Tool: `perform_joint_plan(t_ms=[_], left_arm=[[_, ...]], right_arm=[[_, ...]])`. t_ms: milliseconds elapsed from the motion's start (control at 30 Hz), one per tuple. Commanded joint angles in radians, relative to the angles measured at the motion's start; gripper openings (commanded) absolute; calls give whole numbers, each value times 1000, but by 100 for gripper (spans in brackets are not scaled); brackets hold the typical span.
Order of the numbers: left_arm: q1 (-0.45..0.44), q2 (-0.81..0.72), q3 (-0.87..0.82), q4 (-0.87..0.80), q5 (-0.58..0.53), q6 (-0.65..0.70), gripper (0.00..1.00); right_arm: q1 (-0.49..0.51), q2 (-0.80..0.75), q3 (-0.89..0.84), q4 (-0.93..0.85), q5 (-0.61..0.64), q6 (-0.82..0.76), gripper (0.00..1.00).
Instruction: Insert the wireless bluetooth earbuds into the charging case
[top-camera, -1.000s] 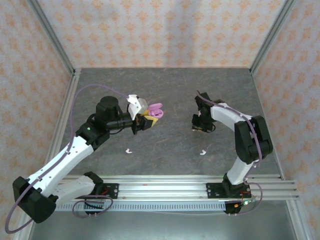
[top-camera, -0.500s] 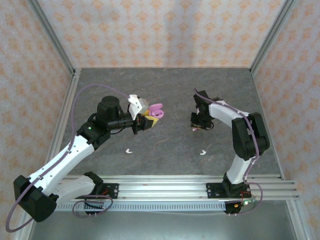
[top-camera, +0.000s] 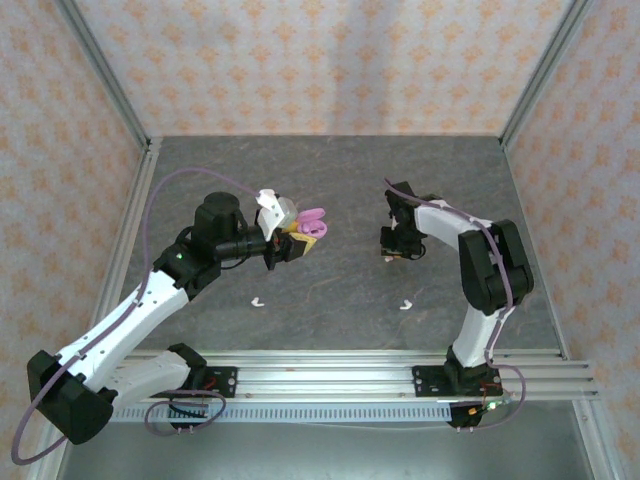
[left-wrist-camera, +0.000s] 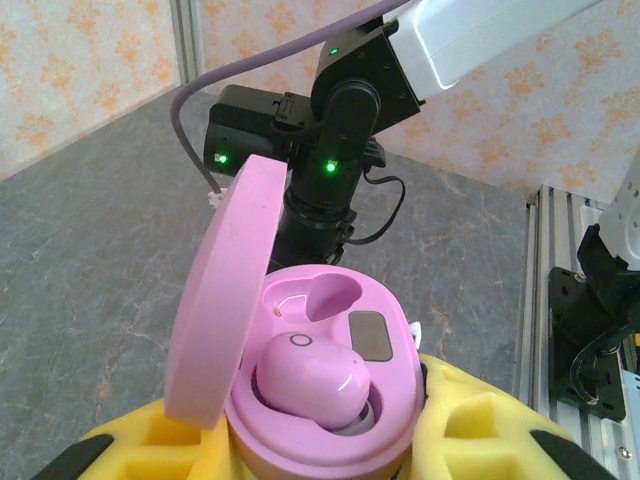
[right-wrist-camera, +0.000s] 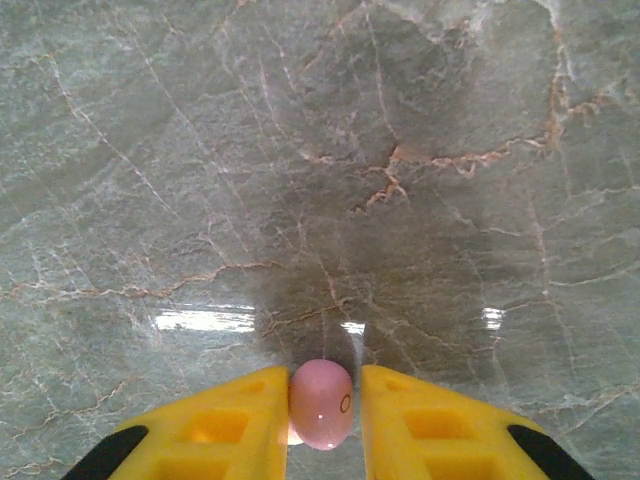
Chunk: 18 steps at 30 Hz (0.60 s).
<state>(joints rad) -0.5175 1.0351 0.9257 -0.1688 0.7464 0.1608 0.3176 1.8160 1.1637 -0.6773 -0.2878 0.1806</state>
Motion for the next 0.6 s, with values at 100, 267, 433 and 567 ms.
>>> perform_joint_plan(t_ms=[100,267,433,567], left_arm=[[-9,-1,38,-10,-6,26,8],[-9,0,38,-14,-7,27,8],[-9,-3,39,-15,-8,26,8],[-9,-7,39,-15,-8,26,8]], right_arm=[[-6,33,11,11,11,-24,24],[-6,25,0,12,2,-32,21],[-6,-23,1,-19,18,-44,16],[-5,-114,3,-59,46,-44,14]])
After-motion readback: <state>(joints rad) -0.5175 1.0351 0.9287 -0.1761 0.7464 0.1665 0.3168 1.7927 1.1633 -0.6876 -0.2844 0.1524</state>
